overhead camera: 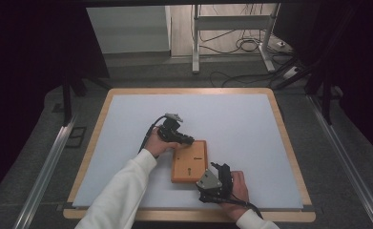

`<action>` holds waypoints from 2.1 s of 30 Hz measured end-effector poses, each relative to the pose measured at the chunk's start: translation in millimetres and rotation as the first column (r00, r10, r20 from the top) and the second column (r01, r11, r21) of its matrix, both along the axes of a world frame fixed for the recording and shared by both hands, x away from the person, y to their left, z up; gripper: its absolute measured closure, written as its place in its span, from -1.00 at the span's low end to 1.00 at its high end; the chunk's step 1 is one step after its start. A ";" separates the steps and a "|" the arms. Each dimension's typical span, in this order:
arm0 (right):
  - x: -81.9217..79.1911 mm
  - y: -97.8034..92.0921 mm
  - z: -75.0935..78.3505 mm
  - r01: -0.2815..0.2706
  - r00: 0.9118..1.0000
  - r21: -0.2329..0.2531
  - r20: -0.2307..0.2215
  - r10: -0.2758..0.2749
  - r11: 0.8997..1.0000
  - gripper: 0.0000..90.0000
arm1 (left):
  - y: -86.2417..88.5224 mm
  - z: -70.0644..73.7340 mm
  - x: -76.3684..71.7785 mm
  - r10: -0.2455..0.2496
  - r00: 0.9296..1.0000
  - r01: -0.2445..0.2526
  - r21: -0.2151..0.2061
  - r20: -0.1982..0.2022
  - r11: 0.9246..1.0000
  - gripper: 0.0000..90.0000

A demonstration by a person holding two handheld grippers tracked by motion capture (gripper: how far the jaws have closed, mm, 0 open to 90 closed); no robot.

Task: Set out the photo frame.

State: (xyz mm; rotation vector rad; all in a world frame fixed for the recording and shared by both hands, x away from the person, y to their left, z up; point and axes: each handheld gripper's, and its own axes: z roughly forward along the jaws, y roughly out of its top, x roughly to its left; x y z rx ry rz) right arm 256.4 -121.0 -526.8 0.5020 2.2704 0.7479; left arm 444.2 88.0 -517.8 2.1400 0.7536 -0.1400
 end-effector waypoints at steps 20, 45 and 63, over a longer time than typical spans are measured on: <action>8.3 16.4 20.1 -0.086 0.991 -0.039 0.099 0.089 0.996 -0.13 | -3.0 0.5 -0.9 0.056 0.998 -0.056 0.012 0.041 0.998 0.87; 11.4 10.1 29.1 -0.100 0.988 -0.037 0.112 0.104 0.994 0.02 | 43.1 13.8 -29.3 0.169 0.970 -0.176 0.027 0.173 0.984 -0.04; 14.0 9.5 31.7 -0.092 0.990 -0.038 0.105 0.096 0.995 0.03 | 104.4 2.6 -96.4 0.169 0.955 -0.195 0.085 0.244 0.977 -0.12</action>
